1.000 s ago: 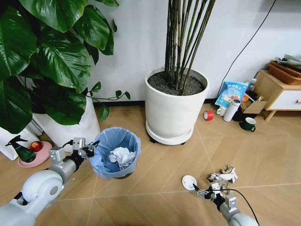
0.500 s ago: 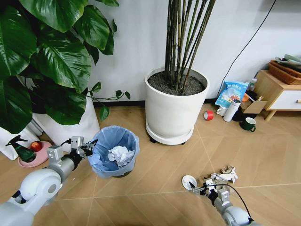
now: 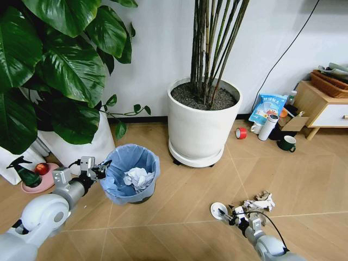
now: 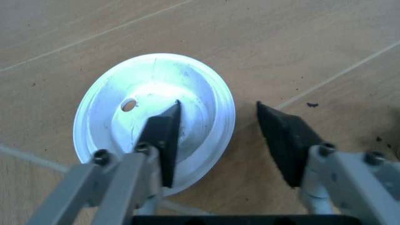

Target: Pick up the trash bin and place the garbage on the floor into it.

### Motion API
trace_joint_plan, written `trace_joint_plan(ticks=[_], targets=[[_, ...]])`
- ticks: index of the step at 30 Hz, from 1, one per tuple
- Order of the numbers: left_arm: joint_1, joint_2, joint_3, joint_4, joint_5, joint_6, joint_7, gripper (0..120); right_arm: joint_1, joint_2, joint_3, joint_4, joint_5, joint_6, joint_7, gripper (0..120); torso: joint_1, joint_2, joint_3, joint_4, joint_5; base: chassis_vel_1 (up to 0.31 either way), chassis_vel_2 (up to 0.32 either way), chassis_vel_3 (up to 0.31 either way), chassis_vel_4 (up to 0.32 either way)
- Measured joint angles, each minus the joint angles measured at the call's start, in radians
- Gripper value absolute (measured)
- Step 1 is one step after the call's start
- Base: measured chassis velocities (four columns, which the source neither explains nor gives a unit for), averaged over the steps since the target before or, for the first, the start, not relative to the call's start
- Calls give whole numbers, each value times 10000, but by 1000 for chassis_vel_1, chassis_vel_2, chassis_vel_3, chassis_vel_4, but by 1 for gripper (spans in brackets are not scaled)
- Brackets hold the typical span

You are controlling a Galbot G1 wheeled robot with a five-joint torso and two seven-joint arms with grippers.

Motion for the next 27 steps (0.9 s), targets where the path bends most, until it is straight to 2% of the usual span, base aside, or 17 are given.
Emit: trace_joint_plan(ticks=[1, 4, 6, 9, 10, 13, 21, 27], targets=[[0, 0, 0, 0, 0, 0, 0, 0, 0, 0, 0, 0, 0, 0, 0, 43, 0, 0, 0, 0, 0, 0, 0, 0, 0], [14, -7, -7, -15, 0, 2, -5, 0, -9, -15, -6, 6, -1, -1, -17, 30, 0, 0, 0, 0, 0, 0, 0, 0, 0], [16, -14, -8, -19, 0, 2, -6, 0, -11, -27, -6, 13, -1, -1, -20, 27, 0, 0, 0, 0, 0, 0, 0, 0, 0], [31, -49, -9, -41, 5, 2, -14, 0, -23, -63, -5, 34, 1, -2, -38, 12, 0, 0, 0, 0, 0, 0, 0, 0, 0], [31, -49, -9, -41, 5, 2, -14, 0, -23, -63, -5, 34, 1, -2, -38, 12, 0, 0, 0, 0, 0, 0, 0, 0, 0], [45, -85, -8, -52, 30, 3, -18, 0, -50, -101, 0, 87, 29, -3, -73, 0, 0, 0, 0, 1, 0, 0, 0, 0, 0], [39, -101, 17, -37, 74, 4, -23, 0, -64, -145, -115, 290, 250, 16, -119, 0, 0, 0, 0, -1, 3, 0, 0, 0, 0], [66, -189, 102, -42, 196, 4, -29, 0, -21, -479, -189, 1074, 772, 189, -233, 0, 0, 0, 0, 1, -1, 0, 0, 0, 0]])
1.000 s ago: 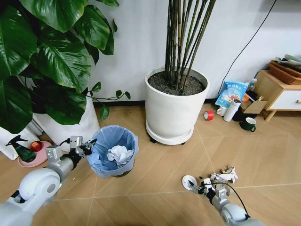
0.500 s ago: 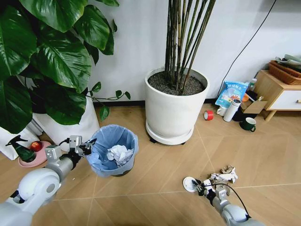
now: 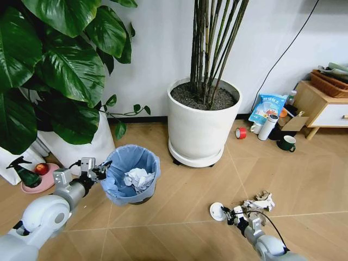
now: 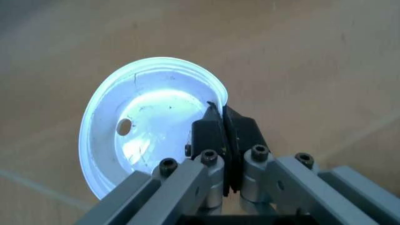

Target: Pick up the trash bin and place the garbage on the floor into it.

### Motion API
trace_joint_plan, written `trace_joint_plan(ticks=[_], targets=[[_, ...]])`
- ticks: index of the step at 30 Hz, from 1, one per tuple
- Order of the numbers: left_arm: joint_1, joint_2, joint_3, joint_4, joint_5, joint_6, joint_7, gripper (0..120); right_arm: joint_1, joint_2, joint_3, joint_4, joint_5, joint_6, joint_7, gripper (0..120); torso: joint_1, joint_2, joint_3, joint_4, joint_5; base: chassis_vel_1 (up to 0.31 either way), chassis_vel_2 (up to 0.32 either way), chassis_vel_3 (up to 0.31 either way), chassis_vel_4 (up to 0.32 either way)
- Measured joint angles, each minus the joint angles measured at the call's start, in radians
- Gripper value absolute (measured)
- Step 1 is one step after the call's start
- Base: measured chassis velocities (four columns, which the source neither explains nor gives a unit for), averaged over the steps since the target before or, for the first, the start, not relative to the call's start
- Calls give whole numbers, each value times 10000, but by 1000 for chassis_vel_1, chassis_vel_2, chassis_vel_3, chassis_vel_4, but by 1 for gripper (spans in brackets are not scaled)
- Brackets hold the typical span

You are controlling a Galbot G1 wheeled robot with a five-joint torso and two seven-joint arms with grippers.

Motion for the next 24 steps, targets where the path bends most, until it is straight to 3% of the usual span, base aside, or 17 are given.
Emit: trace_joint_plan(ticks=[7, 17, 24], targets=[[33, 0, 123, -39, 93, 0, -1, 0, -52, -288, 337, 738, 117, 322, -392, 0, 0, 0, 0, -1, 0, 0, 0, 0, 0], [-68, 214, 771, 1, 214, -30, -44, 0, 443, -484, 844, 1854, -212, 1816, -2443, 0, -1, 0, 0, 1, 1, 0, 0, 0, 0], [-438, 456, 1297, -39, 150, -34, -88, 0, 1949, -840, -32, 2537, 323, 2475, -3582, 0, -1, 0, 0, -4, 1, 0, 0, 0, 0]])
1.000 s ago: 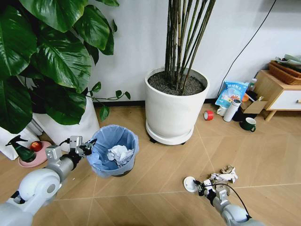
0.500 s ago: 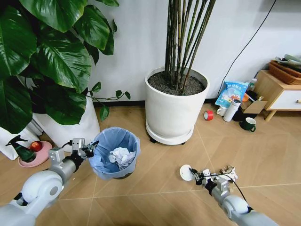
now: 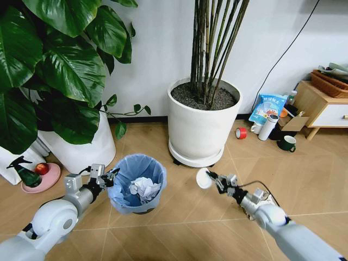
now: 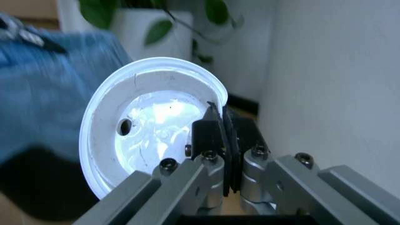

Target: Pick up the trash bin and place the garbage on the floor into it.

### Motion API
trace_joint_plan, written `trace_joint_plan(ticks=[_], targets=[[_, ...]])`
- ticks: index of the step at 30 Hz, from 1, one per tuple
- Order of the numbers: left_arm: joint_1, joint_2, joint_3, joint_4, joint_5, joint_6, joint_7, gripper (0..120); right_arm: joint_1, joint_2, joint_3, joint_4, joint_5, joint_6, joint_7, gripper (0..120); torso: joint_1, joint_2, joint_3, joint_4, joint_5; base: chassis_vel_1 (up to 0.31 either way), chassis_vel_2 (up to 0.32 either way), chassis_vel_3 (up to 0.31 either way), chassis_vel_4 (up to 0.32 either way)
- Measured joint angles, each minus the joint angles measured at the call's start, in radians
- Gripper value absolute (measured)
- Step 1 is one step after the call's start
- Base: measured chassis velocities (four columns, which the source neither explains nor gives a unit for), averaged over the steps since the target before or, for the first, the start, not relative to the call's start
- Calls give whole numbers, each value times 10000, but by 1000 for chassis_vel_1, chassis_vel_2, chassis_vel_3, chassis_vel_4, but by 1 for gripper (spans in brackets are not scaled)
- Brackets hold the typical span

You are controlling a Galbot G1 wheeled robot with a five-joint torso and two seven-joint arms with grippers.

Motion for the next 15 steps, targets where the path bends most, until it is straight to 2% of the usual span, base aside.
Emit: trace_joint_plan(ticks=[3, 4, 7, 15], targets=[[-199, 105, 326, 39, -15, 0, -6, 0, 1241, 0, -876, 59, 344, 180, -250, 0, 0, 0, 0, 3, 0, 0, 0, 0, 0], [-199, 105, 326, 39, -15, 0, -6, 0, 1241, 0, -876, 59, 344, 180, -250, 0, 0, 0, 0, 3, 0, 0, 0, 0, 0], [-495, 166, 720, 128, -25, 0, 24, 0, 2817, 258, -2007, -115, 728, 324, -422, 0, 0, 0, 0, 8, -2, 0, 0, 0, 0], [-926, 154, 1196, 234, -45, 0, 60, 0, 4219, 726, -3613, -386, 1168, 277, -419, 0, 0, 0, 0, 1, 1, 0, 0, 0, 0]])
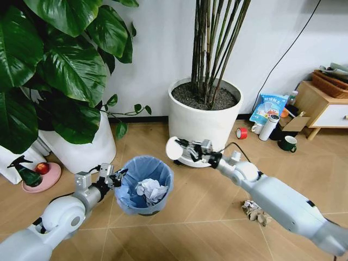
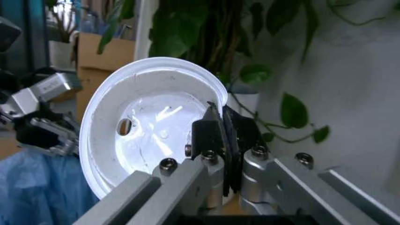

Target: Pick up the trash bin and place the garbage on the floor into it.

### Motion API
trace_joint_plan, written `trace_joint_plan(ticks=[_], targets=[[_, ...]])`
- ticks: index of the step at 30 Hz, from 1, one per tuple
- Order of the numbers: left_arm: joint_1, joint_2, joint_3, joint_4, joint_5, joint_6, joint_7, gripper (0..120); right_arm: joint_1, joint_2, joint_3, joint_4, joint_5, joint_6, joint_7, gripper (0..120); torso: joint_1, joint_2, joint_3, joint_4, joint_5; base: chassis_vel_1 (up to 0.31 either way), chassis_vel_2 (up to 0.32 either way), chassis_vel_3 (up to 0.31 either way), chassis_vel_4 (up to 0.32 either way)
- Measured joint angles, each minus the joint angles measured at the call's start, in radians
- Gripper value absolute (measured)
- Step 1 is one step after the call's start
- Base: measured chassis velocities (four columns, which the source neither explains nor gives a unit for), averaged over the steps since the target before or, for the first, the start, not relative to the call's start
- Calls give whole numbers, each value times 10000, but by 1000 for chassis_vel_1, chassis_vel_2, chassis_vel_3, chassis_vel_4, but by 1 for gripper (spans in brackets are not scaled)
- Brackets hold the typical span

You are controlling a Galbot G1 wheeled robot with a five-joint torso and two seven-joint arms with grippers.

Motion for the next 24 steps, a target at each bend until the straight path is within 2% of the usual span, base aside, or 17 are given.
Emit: trace_joint_plan(ticks=[8, 21, 24], targets=[[-320, -51, 249, 129, -7, -8, 62, 0, 433, 359, -1004, -203, 152, -84, 99, 0, 0, 0, 0, 2, -1, 0, 0, 0, 0], [-558, -88, 356, 182, -88, -12, 69, 0, 531, 494, -1920, -313, 265, -261, 332, 0, 0, 0, 0, 1, -1, 0, 0, 0, 0], [-559, -84, 332, 180, -110, -12, 67, 0, 532, 496, -2038, -313, 256, -332, 364, 11, 0, 0, 0, 1, -1, 0, 0, 0, 0]])
